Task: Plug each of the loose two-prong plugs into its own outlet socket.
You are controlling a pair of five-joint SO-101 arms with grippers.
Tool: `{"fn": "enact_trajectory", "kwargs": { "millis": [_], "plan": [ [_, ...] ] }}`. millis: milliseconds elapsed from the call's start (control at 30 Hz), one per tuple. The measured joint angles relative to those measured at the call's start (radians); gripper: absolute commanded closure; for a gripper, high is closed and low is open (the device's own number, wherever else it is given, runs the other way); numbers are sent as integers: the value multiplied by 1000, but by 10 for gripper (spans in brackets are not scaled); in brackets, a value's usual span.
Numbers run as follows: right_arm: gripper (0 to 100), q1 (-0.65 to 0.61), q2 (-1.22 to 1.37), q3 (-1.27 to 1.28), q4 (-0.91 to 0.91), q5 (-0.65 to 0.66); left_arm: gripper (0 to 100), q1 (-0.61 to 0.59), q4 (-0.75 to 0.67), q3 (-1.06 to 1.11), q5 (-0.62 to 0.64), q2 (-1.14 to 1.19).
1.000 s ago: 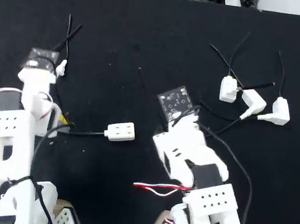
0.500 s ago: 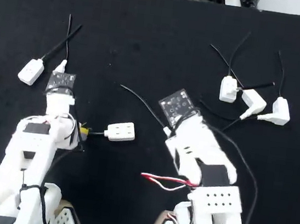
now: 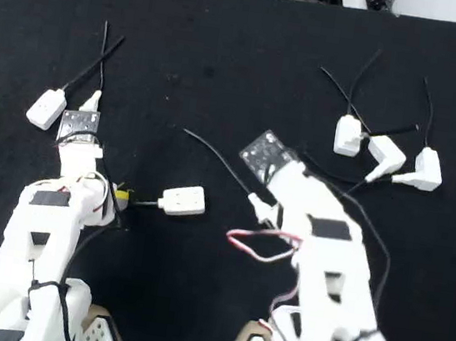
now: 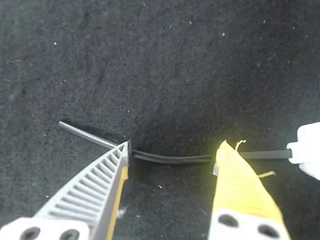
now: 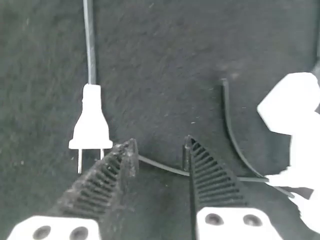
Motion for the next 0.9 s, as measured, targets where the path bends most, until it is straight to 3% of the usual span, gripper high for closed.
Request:
{"fn": "enact_trajectory", "kwargs": {
  "millis": [500,900],
  "plan": [
    [858,-12,450,-259,-3,25,729,0,0,9,0,0],
    [858,-276,463,-278,233,25,729,0,0,9,0,0]
  ]
}}
